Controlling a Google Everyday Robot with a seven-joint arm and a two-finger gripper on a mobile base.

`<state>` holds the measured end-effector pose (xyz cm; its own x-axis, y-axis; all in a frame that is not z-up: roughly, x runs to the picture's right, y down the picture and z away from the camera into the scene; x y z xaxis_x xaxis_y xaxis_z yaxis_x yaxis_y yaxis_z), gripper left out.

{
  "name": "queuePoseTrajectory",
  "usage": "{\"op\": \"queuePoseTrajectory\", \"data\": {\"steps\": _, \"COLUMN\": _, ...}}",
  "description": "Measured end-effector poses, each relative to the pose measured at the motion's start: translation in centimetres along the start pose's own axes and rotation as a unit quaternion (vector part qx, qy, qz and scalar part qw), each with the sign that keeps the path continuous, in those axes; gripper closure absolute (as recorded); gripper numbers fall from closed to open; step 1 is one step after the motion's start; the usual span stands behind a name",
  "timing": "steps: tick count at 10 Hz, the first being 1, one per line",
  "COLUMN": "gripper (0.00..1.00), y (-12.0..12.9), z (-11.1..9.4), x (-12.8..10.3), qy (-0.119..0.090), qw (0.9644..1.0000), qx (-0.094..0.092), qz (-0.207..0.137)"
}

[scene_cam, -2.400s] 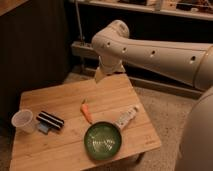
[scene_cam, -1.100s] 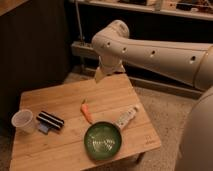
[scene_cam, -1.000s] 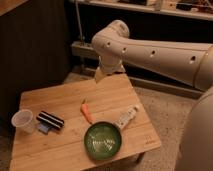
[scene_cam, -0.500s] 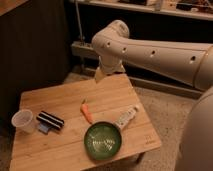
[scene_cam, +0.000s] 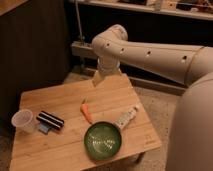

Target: Drag the pepper across the table

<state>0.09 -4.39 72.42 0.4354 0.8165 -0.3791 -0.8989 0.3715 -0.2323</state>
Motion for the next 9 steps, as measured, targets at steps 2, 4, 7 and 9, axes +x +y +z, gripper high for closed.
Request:
{"op": "queuePoseTrajectory", "data": {"steps": 2, "gripper": 0.20, "y": 2.7, "z": 1.8, "x": 0.9, "qy": 0.023, "qw": 0.9995, "qx": -0.016, "qz": -0.014}}
{"op": "queuePoseTrajectory", "data": {"steps": 4, "gripper": 0.20, "y": 5.8, "z": 2.7, "x": 2.6, "qy": 0.035, "qw": 0.9988, "qx": -0.027, "qz": -0.022}}
{"op": "queuePoseTrajectory", "data": {"steps": 7, "gripper": 0.20, "y": 9.7, "z": 6.5, "x": 4.5, "qy": 0.039, "qw": 0.9971, "qx": -0.046, "qz": -0.045}}
{"op": "queuePoseTrajectory", "data": {"steps": 9, "gripper": 0.20, "y": 12.9, "z": 8.9, "x": 5.0, "qy": 0.035, "qw": 0.9954, "qx": -0.059, "qz": -0.067}}
